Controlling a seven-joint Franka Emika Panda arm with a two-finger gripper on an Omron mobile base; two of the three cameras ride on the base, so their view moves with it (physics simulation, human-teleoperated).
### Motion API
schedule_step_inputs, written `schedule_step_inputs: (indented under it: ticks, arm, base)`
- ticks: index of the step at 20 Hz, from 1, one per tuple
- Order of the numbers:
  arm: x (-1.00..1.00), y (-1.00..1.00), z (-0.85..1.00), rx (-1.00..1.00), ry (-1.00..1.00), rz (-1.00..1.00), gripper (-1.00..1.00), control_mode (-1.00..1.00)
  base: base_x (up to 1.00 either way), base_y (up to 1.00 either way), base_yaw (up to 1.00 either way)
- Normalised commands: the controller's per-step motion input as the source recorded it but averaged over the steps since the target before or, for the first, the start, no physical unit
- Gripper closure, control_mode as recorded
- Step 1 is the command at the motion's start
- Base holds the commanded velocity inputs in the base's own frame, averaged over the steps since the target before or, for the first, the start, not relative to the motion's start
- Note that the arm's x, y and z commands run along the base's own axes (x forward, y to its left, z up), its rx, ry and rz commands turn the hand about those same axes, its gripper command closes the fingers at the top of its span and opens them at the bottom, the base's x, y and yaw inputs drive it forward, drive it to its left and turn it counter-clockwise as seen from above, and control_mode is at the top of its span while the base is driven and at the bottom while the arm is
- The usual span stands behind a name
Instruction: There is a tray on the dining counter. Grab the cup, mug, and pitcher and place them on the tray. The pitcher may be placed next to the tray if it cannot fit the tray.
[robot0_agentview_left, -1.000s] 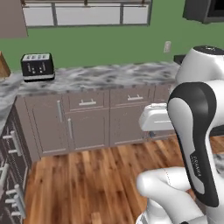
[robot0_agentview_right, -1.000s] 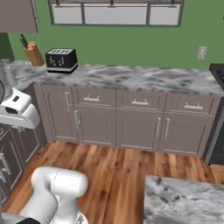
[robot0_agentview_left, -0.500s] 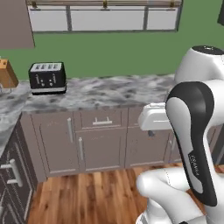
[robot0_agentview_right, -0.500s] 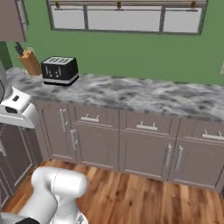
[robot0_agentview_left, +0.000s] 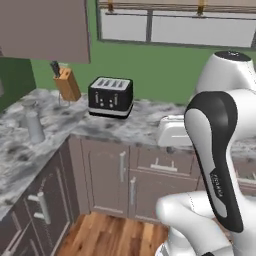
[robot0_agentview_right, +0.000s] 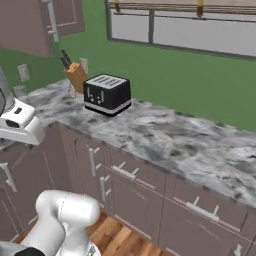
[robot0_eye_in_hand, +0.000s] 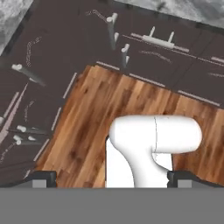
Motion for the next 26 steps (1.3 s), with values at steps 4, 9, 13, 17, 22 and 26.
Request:
schedule_step_inputs:
  ticks: [4, 9, 13, 17, 22, 26]
  arm:
    - [0.0, 0.0, 0.0, 0.0, 0.0, 0.0, -1.0, 1.0]
    - [0.0, 0.0, 0.0, 0.0, 0.0, 0.0, -1.0, 1.0]
    - [0.0, 0.0, 0.0, 0.0, 0.0, 0.0, -1.0, 1.0]
    - [0.0, 0.0, 0.0, 0.0, 0.0, 0.0, -1.0, 1.0]
    - [0.0, 0.0, 0.0, 0.0, 0.0, 0.0, -1.0, 1.0]
    - [0.0, 0.0, 0.0, 0.0, 0.0, 0.0, -1.0, 1.0]
  base:
    - [0.98, 0.0, 0.69]
    - [0.73, 0.03, 0.55]
    - [0.36, 0.31, 0.42]
    - [0.15, 0.41, 0.31]
    - [0.23, 0.56, 0.05]
    - [0.72, 0.12, 0.0]
